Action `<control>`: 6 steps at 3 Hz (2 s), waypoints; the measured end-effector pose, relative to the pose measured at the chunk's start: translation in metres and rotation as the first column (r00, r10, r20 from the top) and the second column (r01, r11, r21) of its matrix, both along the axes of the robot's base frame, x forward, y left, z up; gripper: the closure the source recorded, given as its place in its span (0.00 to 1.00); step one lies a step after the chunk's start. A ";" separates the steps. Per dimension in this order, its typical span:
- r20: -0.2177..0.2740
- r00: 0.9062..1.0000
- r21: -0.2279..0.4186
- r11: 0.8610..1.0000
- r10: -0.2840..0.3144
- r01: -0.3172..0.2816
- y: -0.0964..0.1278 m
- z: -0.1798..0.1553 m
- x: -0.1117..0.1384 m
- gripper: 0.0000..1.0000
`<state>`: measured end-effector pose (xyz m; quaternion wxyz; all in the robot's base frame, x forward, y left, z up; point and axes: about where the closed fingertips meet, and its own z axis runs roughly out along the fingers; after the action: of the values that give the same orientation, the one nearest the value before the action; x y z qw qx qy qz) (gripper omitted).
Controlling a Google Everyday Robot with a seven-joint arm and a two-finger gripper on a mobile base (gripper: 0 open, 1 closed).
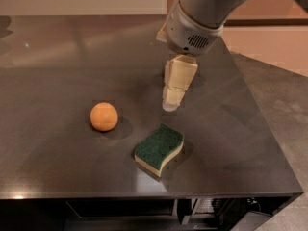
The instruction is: Move orange near apple
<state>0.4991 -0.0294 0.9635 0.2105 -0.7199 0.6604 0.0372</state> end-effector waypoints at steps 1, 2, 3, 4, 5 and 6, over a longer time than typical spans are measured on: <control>-0.036 0.998 -0.012 0.998 0.057 -0.057 0.036 -0.024 0.012 0.00; -0.068 0.991 -0.038 0.992 0.114 -0.116 0.066 -0.047 0.017 0.00; -0.092 0.982 -0.067 0.983 0.165 -0.171 0.093 -0.069 0.015 0.00; -0.102 0.976 -0.082 0.976 0.195 -0.203 0.114 -0.083 0.009 0.00; -0.123 0.967 -0.093 0.967 0.224 -0.236 0.132 -0.097 -0.004 0.00; -0.152 0.957 -0.098 0.959 0.248 -0.264 0.143 -0.107 -0.013 0.00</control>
Offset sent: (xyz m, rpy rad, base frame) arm 0.0239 0.1015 -0.0769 -0.0807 0.1078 0.1878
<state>0.4858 0.1137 0.8562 0.1148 -0.8063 0.5754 0.0750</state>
